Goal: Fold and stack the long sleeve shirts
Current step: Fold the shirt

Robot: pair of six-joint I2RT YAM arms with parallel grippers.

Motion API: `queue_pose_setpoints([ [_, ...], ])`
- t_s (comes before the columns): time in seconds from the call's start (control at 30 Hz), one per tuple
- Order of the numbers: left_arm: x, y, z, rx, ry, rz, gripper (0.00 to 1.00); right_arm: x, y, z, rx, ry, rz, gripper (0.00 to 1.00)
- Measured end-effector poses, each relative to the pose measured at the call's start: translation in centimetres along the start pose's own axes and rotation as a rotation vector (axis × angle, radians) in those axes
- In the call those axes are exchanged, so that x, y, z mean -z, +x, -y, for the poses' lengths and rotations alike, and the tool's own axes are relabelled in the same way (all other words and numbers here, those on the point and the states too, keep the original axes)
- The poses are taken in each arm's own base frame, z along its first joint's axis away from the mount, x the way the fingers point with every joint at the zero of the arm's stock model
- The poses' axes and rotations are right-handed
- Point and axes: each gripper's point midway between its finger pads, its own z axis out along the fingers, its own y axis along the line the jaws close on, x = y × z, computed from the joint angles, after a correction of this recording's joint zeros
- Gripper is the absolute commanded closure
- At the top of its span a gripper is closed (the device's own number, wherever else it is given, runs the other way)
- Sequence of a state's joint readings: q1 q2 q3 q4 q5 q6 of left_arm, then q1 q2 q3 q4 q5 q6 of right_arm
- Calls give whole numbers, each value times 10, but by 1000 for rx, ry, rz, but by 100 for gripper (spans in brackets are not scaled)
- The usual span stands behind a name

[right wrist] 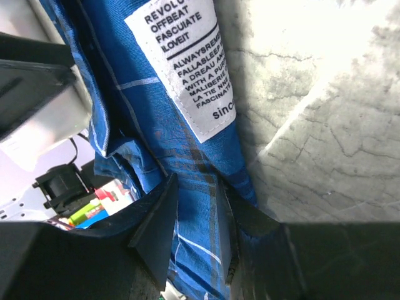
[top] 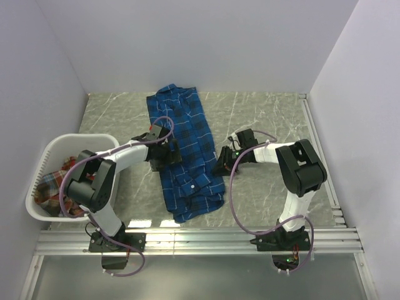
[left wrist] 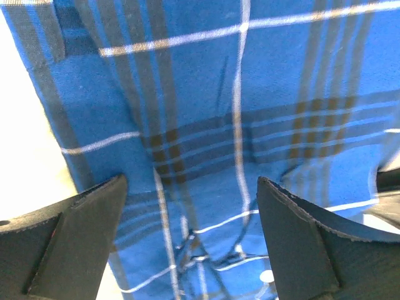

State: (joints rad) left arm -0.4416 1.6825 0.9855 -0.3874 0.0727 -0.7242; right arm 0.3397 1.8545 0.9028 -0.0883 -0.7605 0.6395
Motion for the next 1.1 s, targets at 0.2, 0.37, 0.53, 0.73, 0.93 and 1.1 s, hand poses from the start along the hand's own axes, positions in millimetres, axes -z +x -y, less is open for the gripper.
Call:
queue_pose_setpoints([
  [0.2,-6,-20,6,53,27,3,8,0,-1,1,-8,1,3,61],
  [0.37,-1,-23,5,56,17,7,4,17,-12,0,64,76,94,55],
  [0.53,47,-25,6,60,39,73,1,61,-20,-29,171,112,237,36],
  [0.73,87,18,-10,89,88,50,2,82,5,-25,174,139,249,34],
  [0.93,77,75,-35,104,37,-138,5,73,48,11,75,209,116,34],
  [1.1,70,111,-43,98,49,-246,9,62,63,12,68,200,56,35],
])
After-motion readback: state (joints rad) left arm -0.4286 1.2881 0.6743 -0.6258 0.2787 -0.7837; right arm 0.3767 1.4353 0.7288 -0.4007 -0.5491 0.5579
